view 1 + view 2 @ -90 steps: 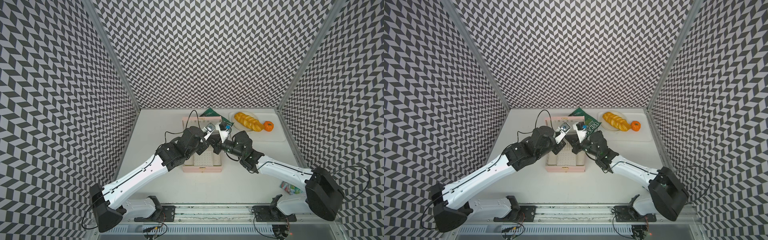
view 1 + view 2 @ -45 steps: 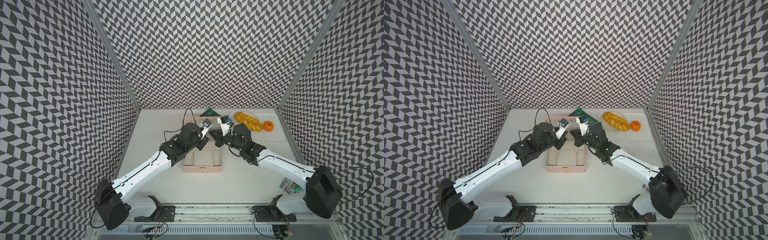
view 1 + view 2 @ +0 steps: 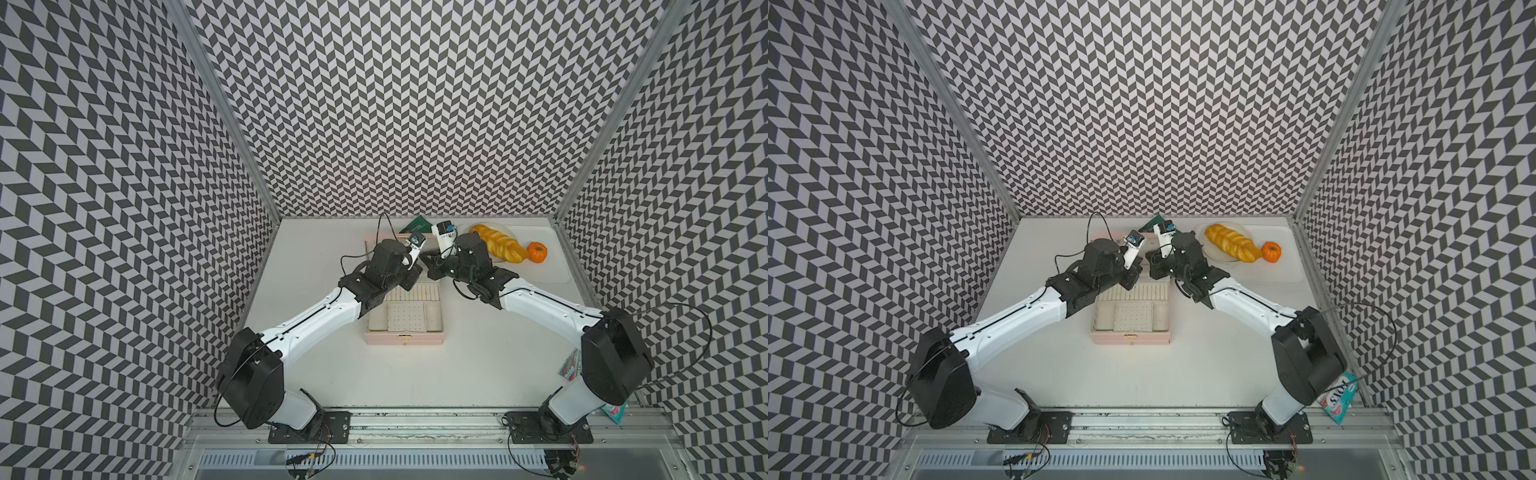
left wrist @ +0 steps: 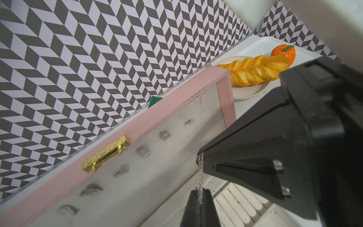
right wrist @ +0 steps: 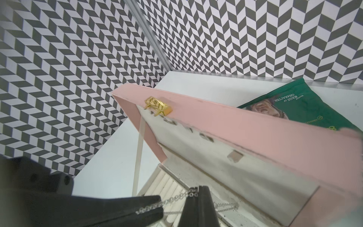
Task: Put jewelry chain into jewelry box
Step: Hang the necklace on the jewelry box clasp.
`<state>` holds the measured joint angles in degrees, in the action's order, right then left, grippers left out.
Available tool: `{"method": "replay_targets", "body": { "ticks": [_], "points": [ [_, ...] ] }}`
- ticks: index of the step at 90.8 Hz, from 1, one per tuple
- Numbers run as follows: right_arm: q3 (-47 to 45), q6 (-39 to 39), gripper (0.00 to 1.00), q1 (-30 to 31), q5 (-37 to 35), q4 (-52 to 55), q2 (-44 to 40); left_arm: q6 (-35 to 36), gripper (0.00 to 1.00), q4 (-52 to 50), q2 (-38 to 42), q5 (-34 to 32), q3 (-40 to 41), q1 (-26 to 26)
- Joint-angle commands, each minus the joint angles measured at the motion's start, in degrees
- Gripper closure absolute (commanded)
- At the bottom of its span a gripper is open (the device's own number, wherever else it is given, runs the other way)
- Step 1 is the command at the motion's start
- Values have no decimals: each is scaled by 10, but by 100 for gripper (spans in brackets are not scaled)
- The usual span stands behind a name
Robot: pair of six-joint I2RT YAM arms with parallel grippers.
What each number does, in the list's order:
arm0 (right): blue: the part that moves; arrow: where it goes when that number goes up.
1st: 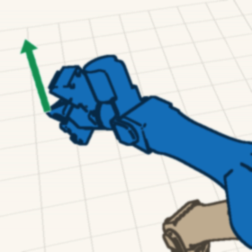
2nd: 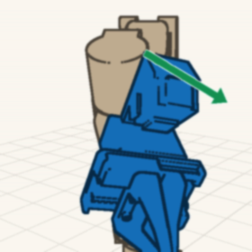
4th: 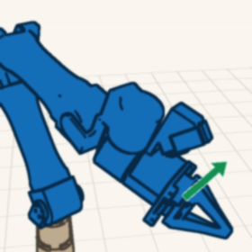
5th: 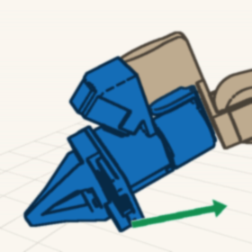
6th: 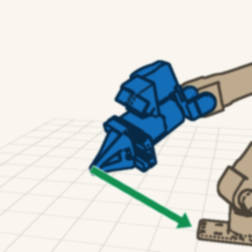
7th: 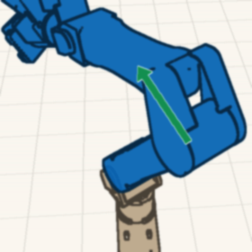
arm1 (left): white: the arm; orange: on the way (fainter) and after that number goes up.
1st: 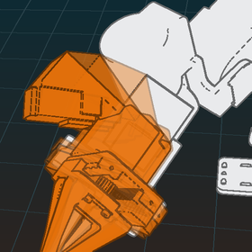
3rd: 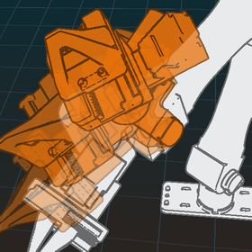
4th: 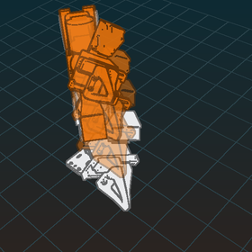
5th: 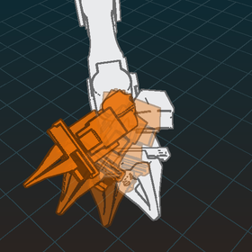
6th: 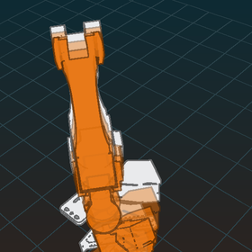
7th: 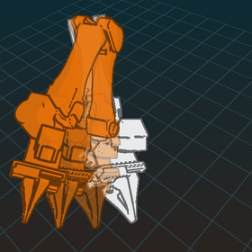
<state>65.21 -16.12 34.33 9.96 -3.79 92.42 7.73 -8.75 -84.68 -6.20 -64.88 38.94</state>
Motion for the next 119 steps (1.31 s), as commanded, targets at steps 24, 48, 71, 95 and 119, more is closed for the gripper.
{"method": "replay_targets", "body": {
  "ticks": [24,48,71,95,119],
  "points": [
    [8,-7,100,-25,-21,10,12,-22,100,48,-34,40,-44,-13],
    [46,-13,100,-32,-19,26,35,-27,100,55,-62,54,-75,-20],
    [64,-23,100,-37,-26,26,49,-29,100,56,-76,65,-92,-29],
    [65,-42,100,-47,-36,27,47,-27,100,54,-90,69,-105,-32],
    [70,-47,100,-50,-30,26,55,-30,100,56,-100,69,-113,-35]
  ]
}}
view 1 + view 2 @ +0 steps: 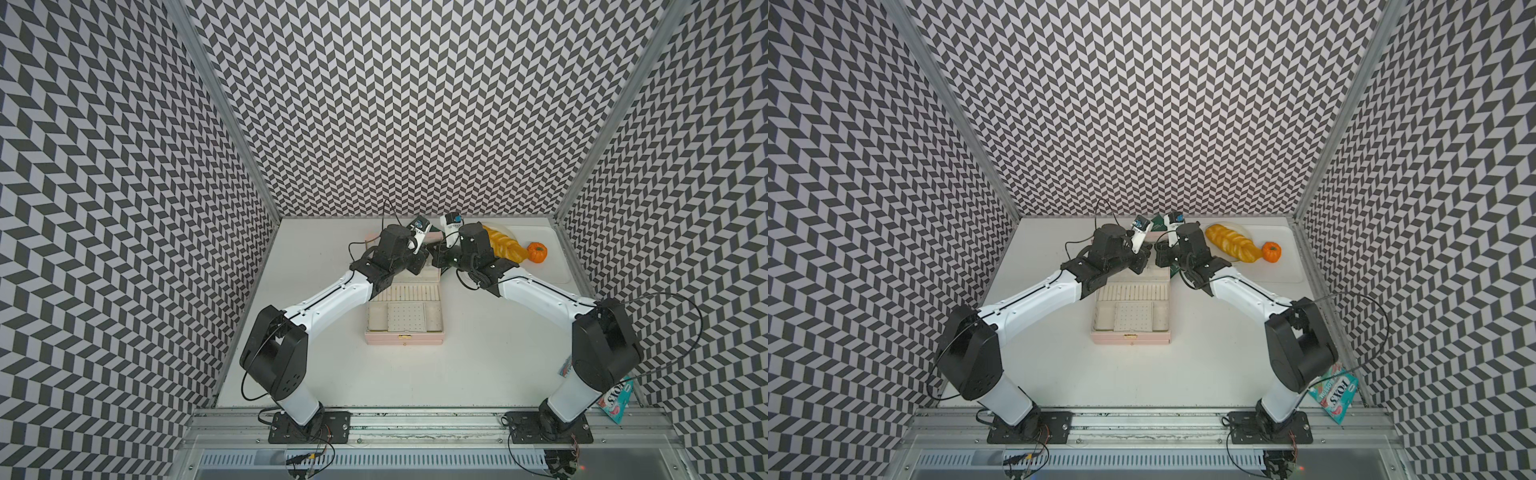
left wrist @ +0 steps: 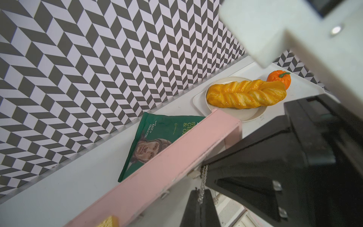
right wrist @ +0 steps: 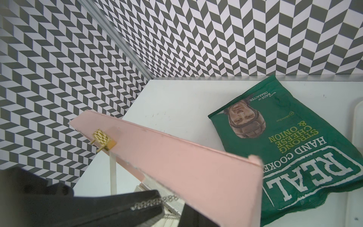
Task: Put jewelry chain into jewelry box
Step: Hang the necklace on the jewelry box clasp.
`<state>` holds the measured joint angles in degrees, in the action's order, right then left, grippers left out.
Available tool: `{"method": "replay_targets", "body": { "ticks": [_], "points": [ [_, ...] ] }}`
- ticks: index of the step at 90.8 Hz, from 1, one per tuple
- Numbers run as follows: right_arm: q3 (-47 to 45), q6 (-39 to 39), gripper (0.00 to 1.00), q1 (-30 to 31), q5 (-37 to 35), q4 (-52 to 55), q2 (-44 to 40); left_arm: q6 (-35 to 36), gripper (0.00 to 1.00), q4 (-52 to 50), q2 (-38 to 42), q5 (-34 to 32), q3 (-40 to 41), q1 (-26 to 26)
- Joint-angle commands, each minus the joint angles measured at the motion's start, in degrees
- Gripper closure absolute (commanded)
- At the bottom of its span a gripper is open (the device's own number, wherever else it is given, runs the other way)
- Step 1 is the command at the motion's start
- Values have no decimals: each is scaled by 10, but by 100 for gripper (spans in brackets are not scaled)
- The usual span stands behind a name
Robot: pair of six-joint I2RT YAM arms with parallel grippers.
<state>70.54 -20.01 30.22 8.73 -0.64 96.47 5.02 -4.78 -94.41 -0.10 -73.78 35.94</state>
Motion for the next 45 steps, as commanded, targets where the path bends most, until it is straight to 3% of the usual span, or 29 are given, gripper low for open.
{"method": "replay_targets", "body": {
  "ticks": [1,45],
  "points": [
    [18,-8,100,-9,-18,-5,15,-4,100,16,-3,8,-24,-5],
    [27,-23,100,-9,-13,1,29,-19,100,13,-20,13,-36,-18]
  ]
}}
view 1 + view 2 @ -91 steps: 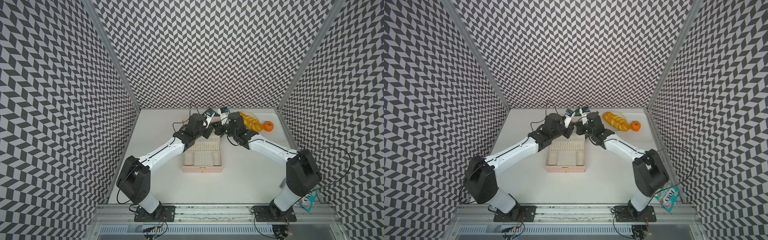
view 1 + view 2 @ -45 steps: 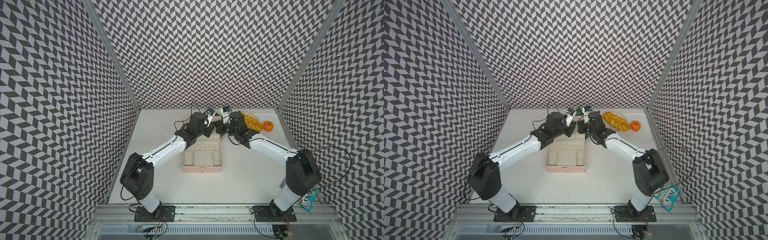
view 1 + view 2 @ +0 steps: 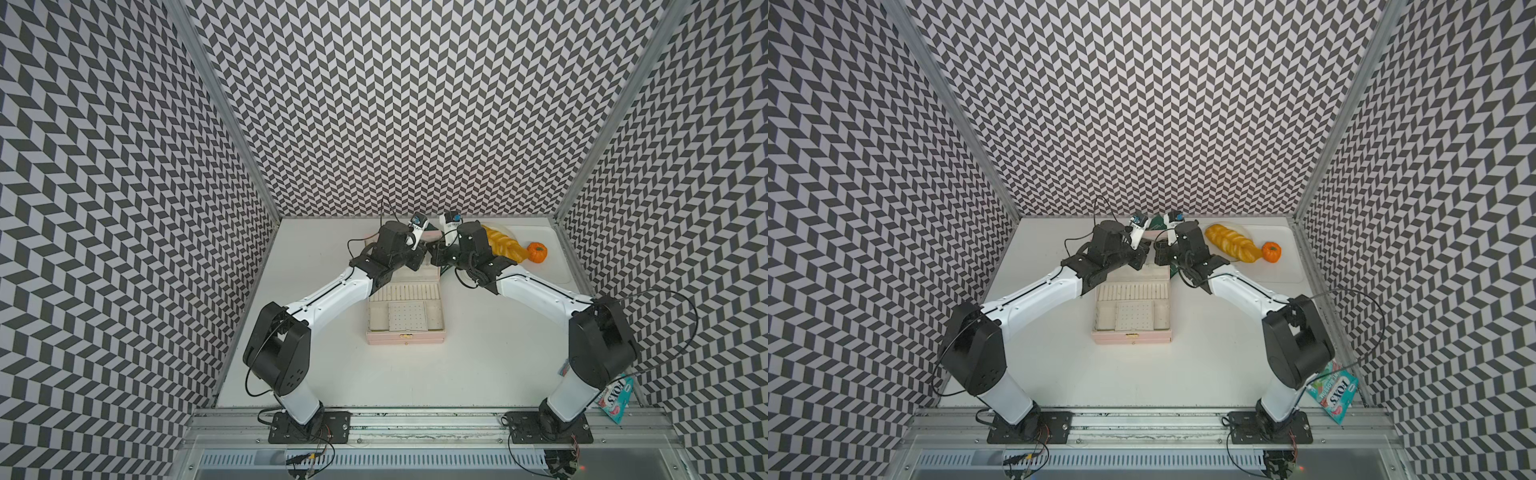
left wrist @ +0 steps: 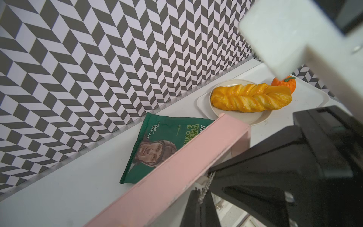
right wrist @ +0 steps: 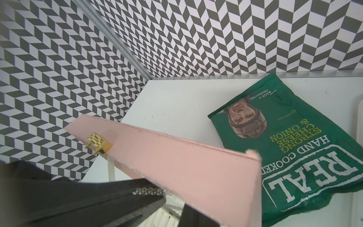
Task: Put jewelry chain into jewelry box
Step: Hang the necklace on the jewelry box clasp.
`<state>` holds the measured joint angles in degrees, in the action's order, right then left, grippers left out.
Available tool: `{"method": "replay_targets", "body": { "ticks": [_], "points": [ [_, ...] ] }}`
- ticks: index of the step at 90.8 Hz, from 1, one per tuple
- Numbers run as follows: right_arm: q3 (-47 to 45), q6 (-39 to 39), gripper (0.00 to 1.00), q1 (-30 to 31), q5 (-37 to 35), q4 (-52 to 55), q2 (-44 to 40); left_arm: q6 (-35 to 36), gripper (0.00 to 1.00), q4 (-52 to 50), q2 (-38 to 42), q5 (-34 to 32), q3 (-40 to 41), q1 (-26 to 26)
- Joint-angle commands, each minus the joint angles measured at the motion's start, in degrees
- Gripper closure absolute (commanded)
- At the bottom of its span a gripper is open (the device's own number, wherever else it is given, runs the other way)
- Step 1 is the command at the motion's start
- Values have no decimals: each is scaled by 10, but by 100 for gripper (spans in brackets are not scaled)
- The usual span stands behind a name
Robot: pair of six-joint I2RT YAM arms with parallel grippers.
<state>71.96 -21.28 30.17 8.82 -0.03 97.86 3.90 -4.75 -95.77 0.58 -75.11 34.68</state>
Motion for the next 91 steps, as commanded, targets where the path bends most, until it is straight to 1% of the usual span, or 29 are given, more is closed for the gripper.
{"method": "replay_targets", "body": {
  "ticks": [1,25,44,57,91],
  "points": [
    [12,-11,100,-8,-13,-5,15,-8,100,13,-7,6,-23,-6],
    [19,-23,100,-9,-8,-8,11,-17,100,10,-14,20,-35,-7],
    [19,-32,100,-8,11,-22,0,-15,100,10,-13,25,-39,-7],
    [16,-40,100,-8,6,-34,-10,-16,100,10,-15,23,-39,-8],
    [39,-61,100,-9,13,-19,9,-31,100,-7,-35,25,-56,-17]
  ]
}}
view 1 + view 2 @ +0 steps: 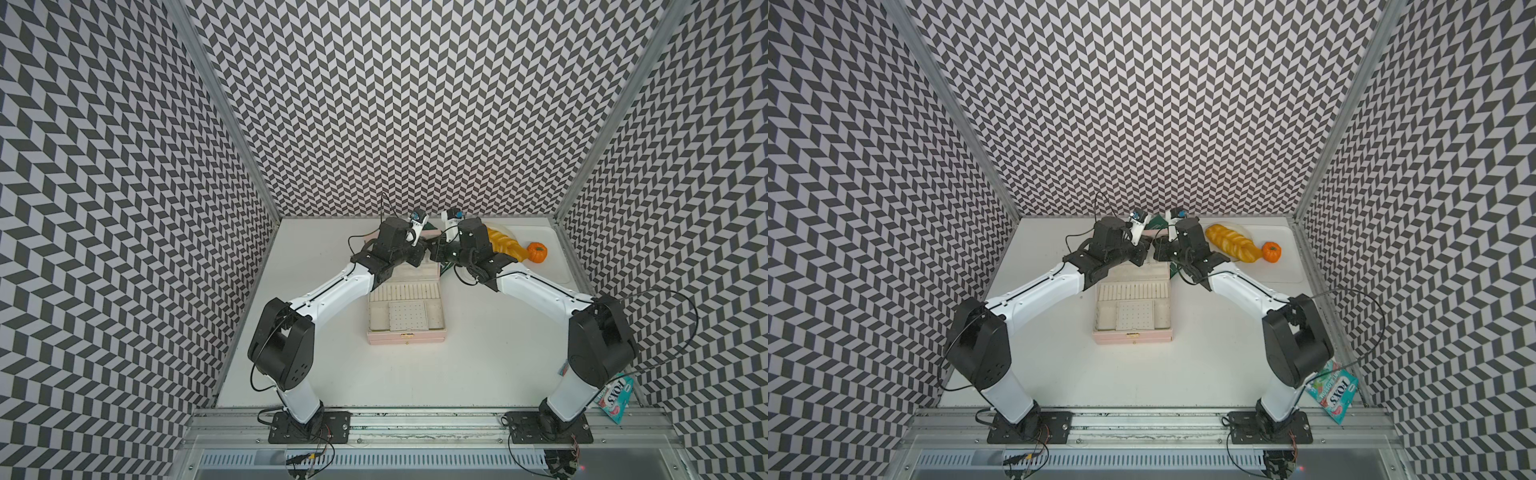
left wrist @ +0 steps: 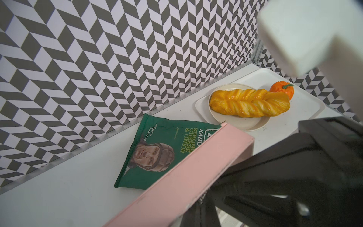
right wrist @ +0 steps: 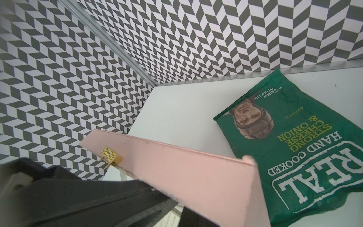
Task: Put jewelry chain into jewelry box
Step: Hang the necklace on the jewelry box clasp.
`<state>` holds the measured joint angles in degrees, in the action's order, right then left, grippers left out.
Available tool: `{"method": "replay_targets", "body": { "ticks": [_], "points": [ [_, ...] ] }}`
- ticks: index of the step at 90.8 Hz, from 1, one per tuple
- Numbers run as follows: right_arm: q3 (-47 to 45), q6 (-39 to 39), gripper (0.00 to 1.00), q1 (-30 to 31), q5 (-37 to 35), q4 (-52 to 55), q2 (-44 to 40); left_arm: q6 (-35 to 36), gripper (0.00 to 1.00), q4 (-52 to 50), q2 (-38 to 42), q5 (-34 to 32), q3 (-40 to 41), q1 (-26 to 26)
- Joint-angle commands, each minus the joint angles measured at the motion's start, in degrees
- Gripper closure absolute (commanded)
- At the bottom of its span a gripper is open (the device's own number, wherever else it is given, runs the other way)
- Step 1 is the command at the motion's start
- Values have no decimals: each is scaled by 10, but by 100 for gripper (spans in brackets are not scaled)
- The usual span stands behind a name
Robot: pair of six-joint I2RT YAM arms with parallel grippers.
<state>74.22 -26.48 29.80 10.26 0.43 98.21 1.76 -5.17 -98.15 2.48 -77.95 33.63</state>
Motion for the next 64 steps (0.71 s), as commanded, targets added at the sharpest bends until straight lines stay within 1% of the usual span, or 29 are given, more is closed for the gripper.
{"method": "replay_targets", "body": {
  "ticks": [1,14,44,64],
  "points": [
    [16,-9,100,-5,-1,-24,6,-9,100,-4,-13,7,-29,-7],
    [20,-8,100,-4,1,-19,12,-15,100,-13,-21,9,-33,-11],
    [12,-6,100,-4,6,-15,16,-21,100,-5,-3,14,-16,-24],
    [9,-4,100,-4,7,-14,15,-39,99,0,4,27,-6,-34]
  ]
}}
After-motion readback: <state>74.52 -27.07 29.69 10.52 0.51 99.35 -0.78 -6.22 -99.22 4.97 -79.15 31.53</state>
